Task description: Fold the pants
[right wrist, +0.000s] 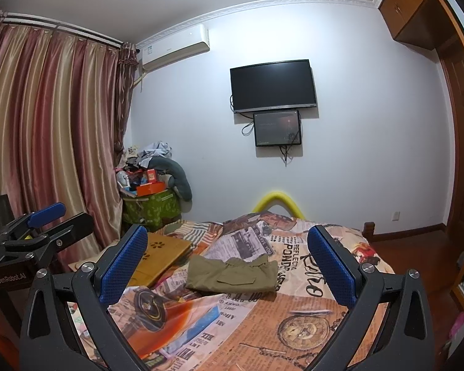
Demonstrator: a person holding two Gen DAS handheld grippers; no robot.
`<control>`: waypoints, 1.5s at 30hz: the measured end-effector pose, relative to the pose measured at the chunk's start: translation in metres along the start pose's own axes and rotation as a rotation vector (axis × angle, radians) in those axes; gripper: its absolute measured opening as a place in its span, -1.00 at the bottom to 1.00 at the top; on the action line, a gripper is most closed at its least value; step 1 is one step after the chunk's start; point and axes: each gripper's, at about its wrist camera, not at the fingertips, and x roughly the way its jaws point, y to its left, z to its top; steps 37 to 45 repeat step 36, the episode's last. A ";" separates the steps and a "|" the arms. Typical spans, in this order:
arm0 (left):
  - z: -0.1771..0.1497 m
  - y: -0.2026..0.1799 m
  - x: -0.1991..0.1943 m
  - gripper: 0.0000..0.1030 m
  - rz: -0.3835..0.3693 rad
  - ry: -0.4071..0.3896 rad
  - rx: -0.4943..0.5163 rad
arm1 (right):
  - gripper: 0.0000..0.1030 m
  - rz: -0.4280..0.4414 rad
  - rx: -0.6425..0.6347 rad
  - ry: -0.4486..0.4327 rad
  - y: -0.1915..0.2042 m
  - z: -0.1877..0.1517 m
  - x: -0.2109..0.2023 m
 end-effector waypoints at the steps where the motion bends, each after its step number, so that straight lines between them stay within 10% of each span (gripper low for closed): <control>1: -0.001 0.000 0.000 0.99 -0.001 -0.001 0.001 | 1.00 0.000 0.001 0.000 0.000 0.000 0.000; 45: -0.001 0.000 0.004 0.99 -0.016 0.018 0.002 | 1.00 0.004 0.010 0.020 0.005 0.000 0.004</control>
